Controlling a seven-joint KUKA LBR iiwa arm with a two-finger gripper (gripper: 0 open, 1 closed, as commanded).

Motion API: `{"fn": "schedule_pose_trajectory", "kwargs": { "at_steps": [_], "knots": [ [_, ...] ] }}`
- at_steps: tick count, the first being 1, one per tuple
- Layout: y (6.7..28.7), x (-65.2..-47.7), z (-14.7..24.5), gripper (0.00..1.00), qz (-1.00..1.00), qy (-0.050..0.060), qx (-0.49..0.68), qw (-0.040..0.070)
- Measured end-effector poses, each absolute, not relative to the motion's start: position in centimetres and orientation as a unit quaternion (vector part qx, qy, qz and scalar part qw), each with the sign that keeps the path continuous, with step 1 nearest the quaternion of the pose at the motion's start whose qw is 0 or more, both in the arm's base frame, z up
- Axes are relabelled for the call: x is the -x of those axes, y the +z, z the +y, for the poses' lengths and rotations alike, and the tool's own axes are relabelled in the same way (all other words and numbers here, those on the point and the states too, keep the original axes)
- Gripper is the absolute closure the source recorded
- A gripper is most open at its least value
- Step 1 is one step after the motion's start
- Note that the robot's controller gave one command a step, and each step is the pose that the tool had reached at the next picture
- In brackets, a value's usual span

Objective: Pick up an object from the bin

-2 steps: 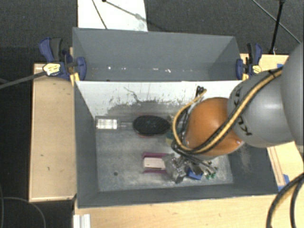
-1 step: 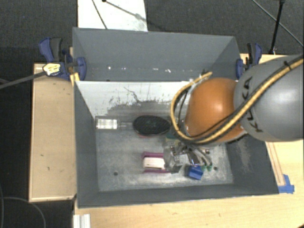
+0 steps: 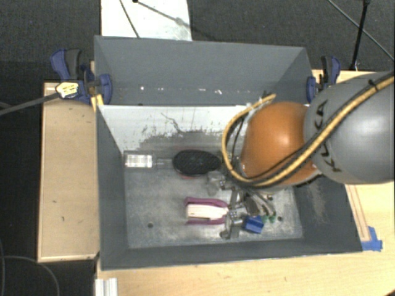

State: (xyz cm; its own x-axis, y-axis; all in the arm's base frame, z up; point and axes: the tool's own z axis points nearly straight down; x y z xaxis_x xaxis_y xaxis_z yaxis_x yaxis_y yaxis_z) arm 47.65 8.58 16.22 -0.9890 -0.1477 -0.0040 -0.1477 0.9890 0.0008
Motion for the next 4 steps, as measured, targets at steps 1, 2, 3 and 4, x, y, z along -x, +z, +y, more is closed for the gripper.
{"fn": "schedule_pose_trajectory", "kwargs": {
  "at_steps": [1,2,3,4],
  "knots": [
    [6.6,-53.1,10.2,0.0,0.995,0.001,0.102,-0.002],
    [7.0,-53.2,10.1,1.0,0.995,0.0,0.101,0.0],
    [18.2,-53.8,9.9,1.0,0.996,0.0,0.092,0.005],
    [23.6,-54.6,9.3,1.0,0.996,0.0,0.085,0.004]
  ]
}}
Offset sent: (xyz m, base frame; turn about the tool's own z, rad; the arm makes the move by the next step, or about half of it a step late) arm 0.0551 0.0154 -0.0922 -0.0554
